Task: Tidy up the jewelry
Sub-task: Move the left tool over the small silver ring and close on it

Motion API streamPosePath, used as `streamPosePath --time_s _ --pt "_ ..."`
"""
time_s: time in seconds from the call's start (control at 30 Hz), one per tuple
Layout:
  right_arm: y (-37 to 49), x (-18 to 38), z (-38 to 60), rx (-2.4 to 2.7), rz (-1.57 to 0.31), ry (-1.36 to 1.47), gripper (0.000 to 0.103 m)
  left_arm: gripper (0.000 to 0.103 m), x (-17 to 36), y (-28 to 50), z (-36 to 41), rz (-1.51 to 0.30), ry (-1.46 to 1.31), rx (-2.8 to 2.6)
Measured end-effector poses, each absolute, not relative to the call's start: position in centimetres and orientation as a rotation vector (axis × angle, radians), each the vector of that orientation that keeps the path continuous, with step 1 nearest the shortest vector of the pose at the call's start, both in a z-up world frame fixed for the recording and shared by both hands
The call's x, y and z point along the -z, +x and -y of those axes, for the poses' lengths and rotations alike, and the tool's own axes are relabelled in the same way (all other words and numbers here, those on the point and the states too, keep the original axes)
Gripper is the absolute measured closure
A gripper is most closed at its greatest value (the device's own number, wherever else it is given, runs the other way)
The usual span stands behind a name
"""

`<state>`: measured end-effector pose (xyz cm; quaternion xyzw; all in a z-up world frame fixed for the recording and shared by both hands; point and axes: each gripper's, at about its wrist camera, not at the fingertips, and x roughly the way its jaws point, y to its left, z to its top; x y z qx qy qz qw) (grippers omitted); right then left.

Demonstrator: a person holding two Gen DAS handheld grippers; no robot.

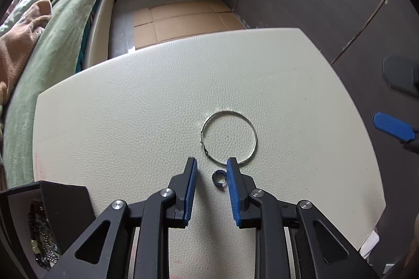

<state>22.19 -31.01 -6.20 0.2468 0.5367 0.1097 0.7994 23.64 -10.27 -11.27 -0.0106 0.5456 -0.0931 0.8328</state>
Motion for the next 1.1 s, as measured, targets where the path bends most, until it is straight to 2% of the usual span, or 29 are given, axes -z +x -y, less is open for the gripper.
streamPosePath --time_s 0.07,0.17,0.43,0.73,0.87,1.1 --pt "22.5 6.3 31.2 -0.227 -1.152 0.537 0.000 0.082 11.3 23.7 10.6 -1.157 0.005 0.203" --pt "23.0 6.5 31.2 -0.214 -1.154 0.548 0.000 0.103 11.5 23.9 10.0 -1.175 -0.015 0.215" --pt "23.4 7.0 29.8 -0.222 -1.172 0.516 0.000 0.103 9.2 23.8 6.7 -1.127 -0.132 0.226" --pt "23.3 7.7 28.0 -0.246 -1.201 0.475 0.000 0.103 9.8 23.4 7.1 -1.222 -0.190 0.307" --pt "23.0 7.6 28.6 -0.241 -1.191 0.499 0.000 0.097 10.2 23.0 7.1 -1.235 -0.163 0.266" --pt "22.5 7.2 30.9 -0.206 -1.168 0.538 0.000 0.096 10.5 23.1 7.7 -1.247 -0.140 0.254"
